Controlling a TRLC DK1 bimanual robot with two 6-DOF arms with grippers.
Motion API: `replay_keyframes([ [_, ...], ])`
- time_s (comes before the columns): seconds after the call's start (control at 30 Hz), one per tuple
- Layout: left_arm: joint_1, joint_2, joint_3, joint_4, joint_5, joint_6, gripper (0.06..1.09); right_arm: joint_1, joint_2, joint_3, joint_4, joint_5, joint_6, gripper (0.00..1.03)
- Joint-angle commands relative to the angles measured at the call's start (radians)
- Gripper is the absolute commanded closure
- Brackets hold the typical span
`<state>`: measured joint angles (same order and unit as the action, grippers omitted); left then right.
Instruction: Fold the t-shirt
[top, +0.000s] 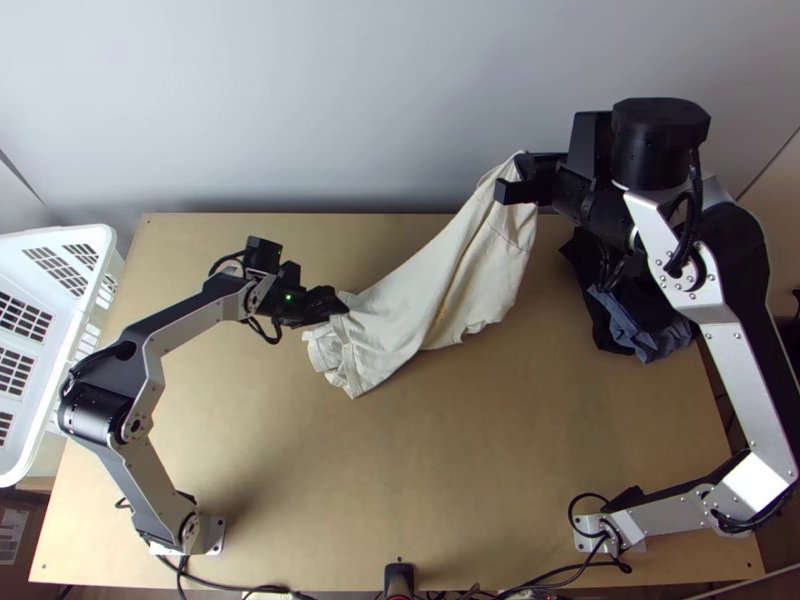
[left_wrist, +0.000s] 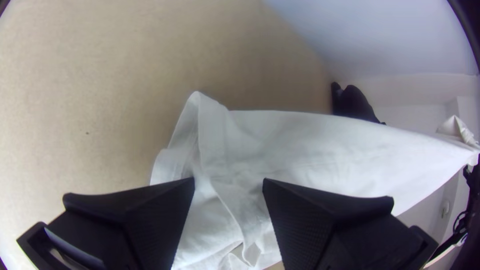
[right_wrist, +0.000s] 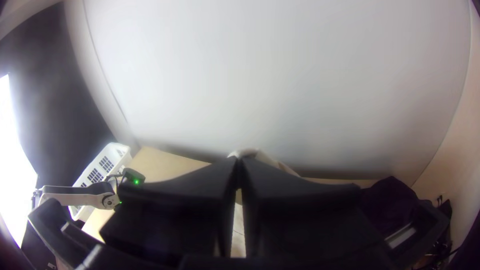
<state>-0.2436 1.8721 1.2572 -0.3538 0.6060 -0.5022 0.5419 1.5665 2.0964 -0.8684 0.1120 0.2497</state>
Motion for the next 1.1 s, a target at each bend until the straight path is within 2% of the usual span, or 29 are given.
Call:
replay_keyframes([
  [0.0, 0.006, 0.038, 0.038, 0.056, 0.02, -0.113, 0.4, 0.0, -0.01, -0.022, 0.0, -0.002, 0.0, 1.0],
  [0.03, 0.009, 0.038, 0.038, 0.07, 0.021, -0.131, 0.4, 0.001, -0.011, -0.026, 0.0, -0.002, 0.0, 1.0],
  [0.07, 0.012, 0.038, 0.036, 0.085, 0.021, -0.148, 0.49, 0.001, -0.013, -0.032, 0.0, -0.002, 0.0, 1.0],
  [0.17, 0.01, 0.041, 0.034, 0.119, 0.021, -0.194, 0.94, 0.0, -0.019, -0.044, 0.0, -0.002, 0.0, 1.0],
  [0.2, 0.009, 0.041, 0.034, 0.124, 0.021, -0.199, 1.05, 0.001, -0.02, -0.047, 0.0, -0.002, 0.0, 1.0],
  [0.6, 0.056, -0.068, 0.018, 0.121, 0.011, -0.249, 1.05, -0.01, -0.028, -0.064, 0.0, -0.002, -0.006, 1.0],
  [0.77, 0.122, -0.148, 0.011, 0.064, 0.026, -0.268, 1.05, -0.016, -0.037, -0.064, 0.0, -0.002, -0.006, 1.0],
  [0.93, 0.153, -0.232, -0.038, 0.009, 0.078, -0.253, 1.05, -0.02, -0.046, -0.068, 0.0, -0.002, -0.006, 1.0],
  [1.03, 0.132, -0.278, -0.096, 0.016, 0.113, -0.239, 0.96, -0.02, -0.045, -0.067, 0.0, -0.002, -0.004, 1.0],
  [1.07, 0.121, -0.283, -0.107, 0.016, 0.127, -0.24, 0.96, -0.02, -0.043, -0.065, 0.0, -0.002, -0.003, 1.0],
])
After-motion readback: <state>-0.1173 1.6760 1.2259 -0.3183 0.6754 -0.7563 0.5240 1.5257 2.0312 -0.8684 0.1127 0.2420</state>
